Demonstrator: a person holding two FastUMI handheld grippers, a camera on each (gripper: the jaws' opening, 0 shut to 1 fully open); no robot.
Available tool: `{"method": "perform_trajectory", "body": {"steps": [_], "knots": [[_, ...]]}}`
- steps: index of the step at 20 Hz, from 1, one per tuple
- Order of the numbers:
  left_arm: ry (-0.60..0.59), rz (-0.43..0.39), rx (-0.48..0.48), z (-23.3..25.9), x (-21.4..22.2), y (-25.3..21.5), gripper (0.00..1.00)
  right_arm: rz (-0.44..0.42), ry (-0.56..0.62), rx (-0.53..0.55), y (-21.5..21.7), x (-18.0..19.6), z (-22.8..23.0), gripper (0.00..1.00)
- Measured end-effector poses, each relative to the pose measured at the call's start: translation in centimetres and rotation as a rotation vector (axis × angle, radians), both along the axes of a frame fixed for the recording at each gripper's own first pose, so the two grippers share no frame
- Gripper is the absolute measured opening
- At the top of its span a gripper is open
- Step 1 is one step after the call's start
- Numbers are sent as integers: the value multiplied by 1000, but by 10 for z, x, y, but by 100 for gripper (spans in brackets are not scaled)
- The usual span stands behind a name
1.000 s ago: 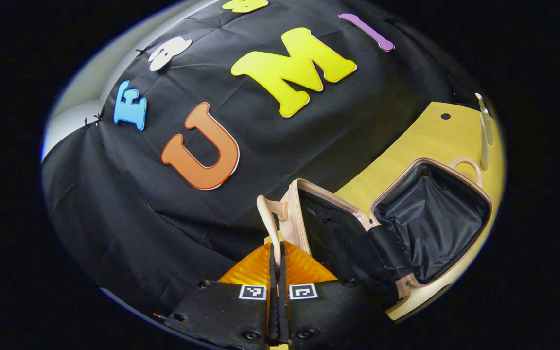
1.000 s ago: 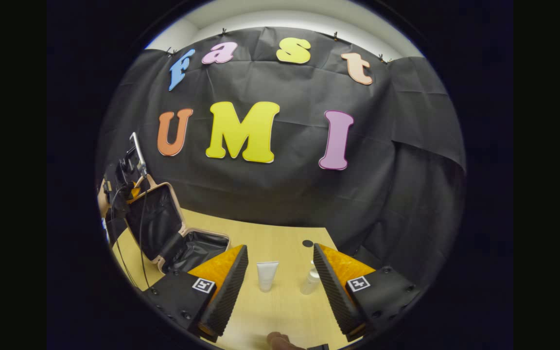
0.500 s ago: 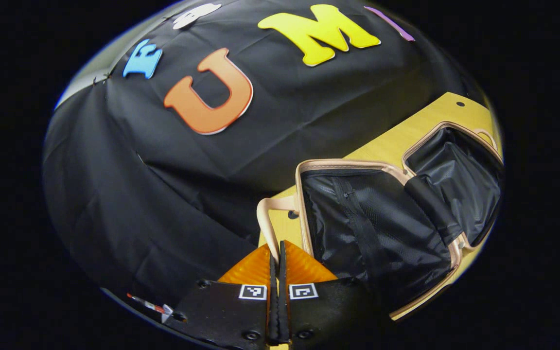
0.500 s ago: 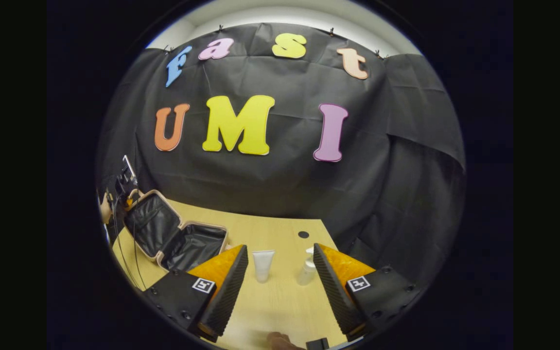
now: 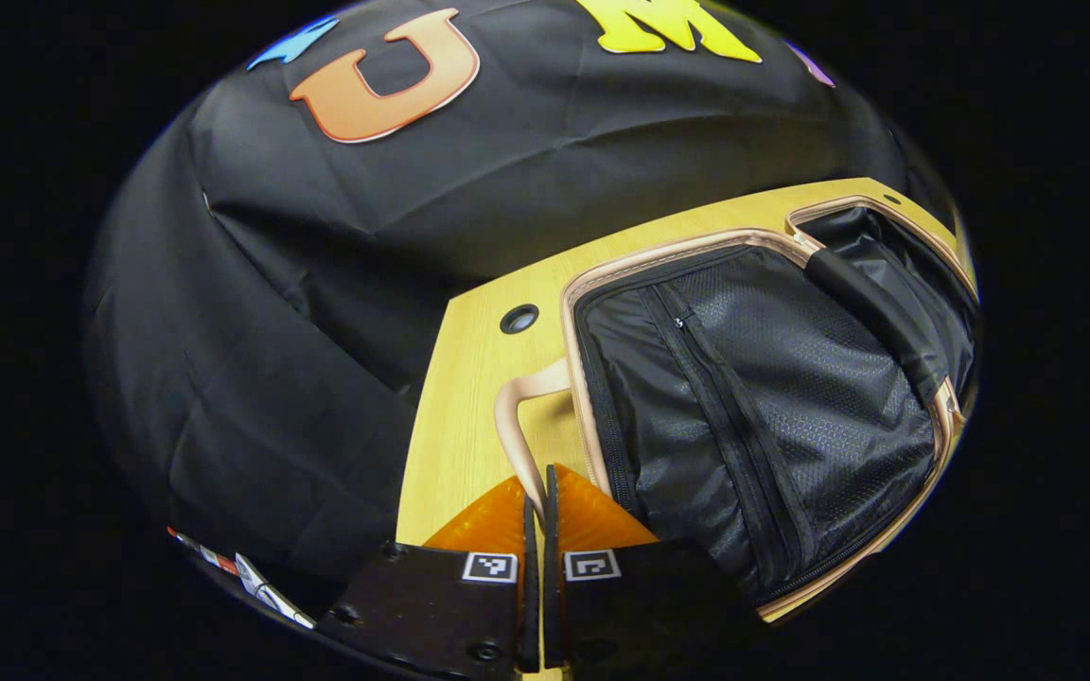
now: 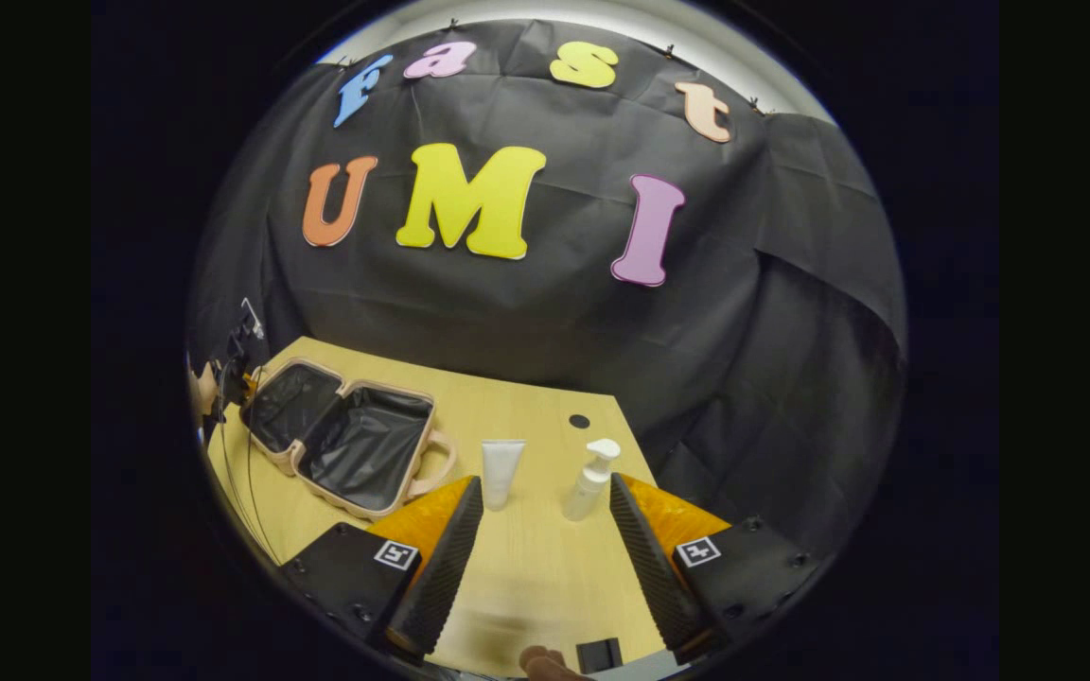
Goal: First open the suitcase, pack the skin care products into it, and then close the suitcase.
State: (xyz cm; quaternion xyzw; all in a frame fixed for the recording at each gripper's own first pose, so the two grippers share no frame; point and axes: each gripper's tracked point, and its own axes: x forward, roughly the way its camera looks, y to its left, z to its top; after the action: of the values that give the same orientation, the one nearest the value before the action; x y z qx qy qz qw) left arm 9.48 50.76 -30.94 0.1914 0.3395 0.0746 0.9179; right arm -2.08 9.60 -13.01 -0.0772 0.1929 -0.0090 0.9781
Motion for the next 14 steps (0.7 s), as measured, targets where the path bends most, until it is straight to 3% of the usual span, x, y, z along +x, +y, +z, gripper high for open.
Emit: {"method": "perform_trajectory", "body": {"steps": [3,5,7,9,14], "knots": [[-11,10,14,0,2,2,16,10,-14,-18,-4,2,3,79],[-18,52,83,9,0,16,19,12,-7,-9,-7,4,-1,80],[-22,80,119,21,-7,24,55,9,-13,2,-12,7,-2,80],[-36,84,106,32,-15,15,96,15,-19,6,-16,11,-6,80],[-95,54,28,65,-30,-49,99,49,-25,23,-25,28,-10,79]]}}
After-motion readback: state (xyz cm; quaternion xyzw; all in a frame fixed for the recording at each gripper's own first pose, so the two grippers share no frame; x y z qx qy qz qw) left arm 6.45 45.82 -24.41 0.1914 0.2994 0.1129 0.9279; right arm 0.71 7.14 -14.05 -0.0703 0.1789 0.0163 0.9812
